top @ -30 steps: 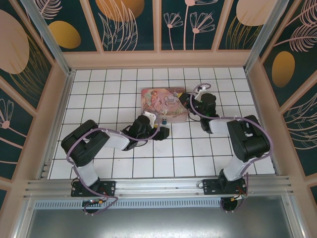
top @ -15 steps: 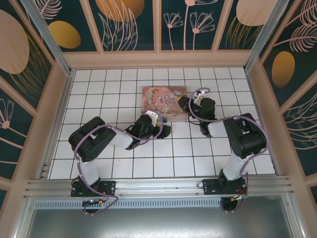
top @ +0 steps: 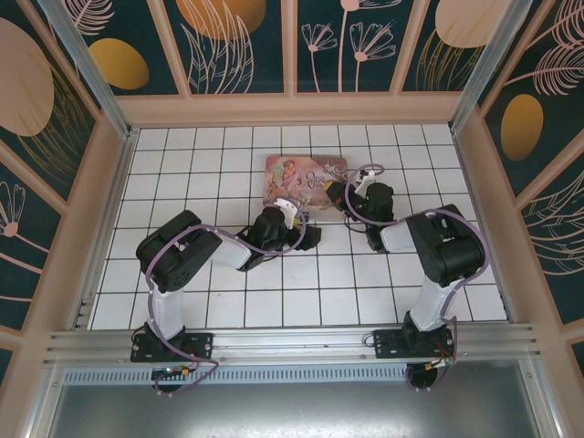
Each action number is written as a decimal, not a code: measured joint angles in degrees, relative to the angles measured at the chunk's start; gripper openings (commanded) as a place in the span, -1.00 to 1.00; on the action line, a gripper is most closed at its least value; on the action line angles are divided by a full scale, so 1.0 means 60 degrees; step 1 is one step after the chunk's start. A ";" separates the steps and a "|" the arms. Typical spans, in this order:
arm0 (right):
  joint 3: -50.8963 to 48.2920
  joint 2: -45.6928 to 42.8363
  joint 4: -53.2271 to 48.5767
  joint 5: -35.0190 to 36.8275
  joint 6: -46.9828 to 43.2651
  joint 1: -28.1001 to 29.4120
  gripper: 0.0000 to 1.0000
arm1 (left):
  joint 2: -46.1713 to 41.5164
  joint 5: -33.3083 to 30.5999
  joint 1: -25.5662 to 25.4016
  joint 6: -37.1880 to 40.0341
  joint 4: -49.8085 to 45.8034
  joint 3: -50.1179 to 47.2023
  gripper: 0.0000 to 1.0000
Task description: Unlock a padlock with a key
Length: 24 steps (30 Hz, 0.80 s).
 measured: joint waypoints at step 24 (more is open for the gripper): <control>0.0004 0.0412 0.0732 0.0102 0.0040 0.0138 -1.00 | 0.0087 -0.0080 0.0372 -0.0193 0.0149 0.0117 0.80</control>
